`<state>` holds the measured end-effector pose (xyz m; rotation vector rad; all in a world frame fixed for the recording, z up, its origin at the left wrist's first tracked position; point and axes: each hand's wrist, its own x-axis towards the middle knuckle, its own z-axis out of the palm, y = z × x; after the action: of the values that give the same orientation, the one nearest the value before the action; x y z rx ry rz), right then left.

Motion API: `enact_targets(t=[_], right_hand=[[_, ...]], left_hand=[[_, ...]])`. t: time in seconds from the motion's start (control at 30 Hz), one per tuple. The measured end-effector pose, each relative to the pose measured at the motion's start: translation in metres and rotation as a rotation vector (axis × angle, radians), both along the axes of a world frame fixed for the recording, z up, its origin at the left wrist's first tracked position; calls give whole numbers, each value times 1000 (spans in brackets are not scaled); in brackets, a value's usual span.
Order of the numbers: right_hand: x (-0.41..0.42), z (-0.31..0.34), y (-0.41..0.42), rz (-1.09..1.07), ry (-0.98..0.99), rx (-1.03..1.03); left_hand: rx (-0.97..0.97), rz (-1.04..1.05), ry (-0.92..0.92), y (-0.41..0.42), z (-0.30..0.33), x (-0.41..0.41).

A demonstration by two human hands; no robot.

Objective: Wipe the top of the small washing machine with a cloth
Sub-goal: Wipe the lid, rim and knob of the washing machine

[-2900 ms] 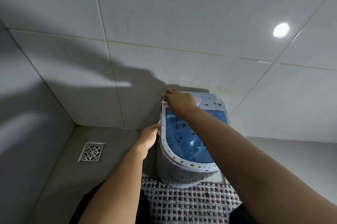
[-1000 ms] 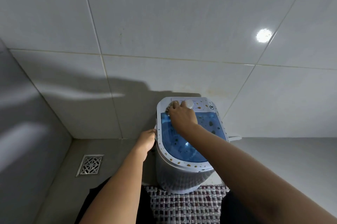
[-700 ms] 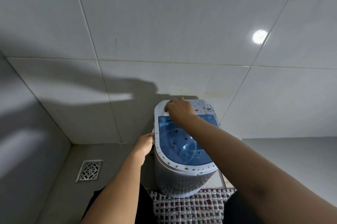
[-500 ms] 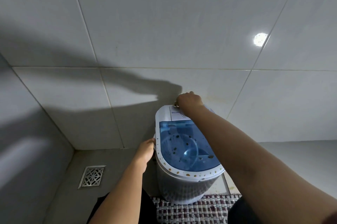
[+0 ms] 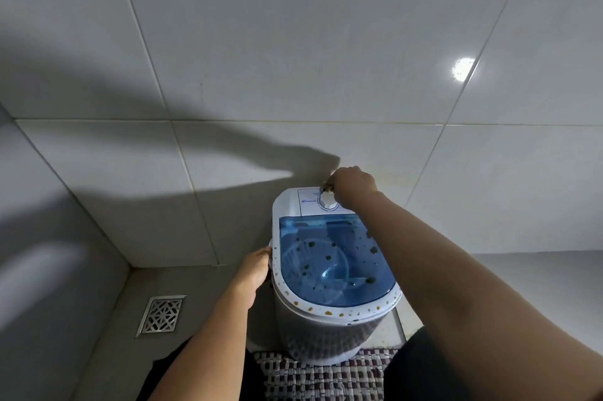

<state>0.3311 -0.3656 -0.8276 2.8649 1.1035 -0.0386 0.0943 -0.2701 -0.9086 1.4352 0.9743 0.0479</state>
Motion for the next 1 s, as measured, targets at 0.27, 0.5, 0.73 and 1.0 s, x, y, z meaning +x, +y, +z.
enact_targets(t=[0.27, 0.5, 0.73, 1.0], right_hand=[[13, -2, -43, -73, -58, -20], [-12, -14, -57, -125, -47, 71], [-51, -25, -85, 68, -57, -44], [-25, -21, -74, -45, -84, 12]], left_hand=[[-6, 19, 31, -5, 7, 2], [-8, 31, 25, -5, 4, 1], [-28, 1, 33, 2, -6, 4], [-25, -6, 65, 10, -16, 5]])
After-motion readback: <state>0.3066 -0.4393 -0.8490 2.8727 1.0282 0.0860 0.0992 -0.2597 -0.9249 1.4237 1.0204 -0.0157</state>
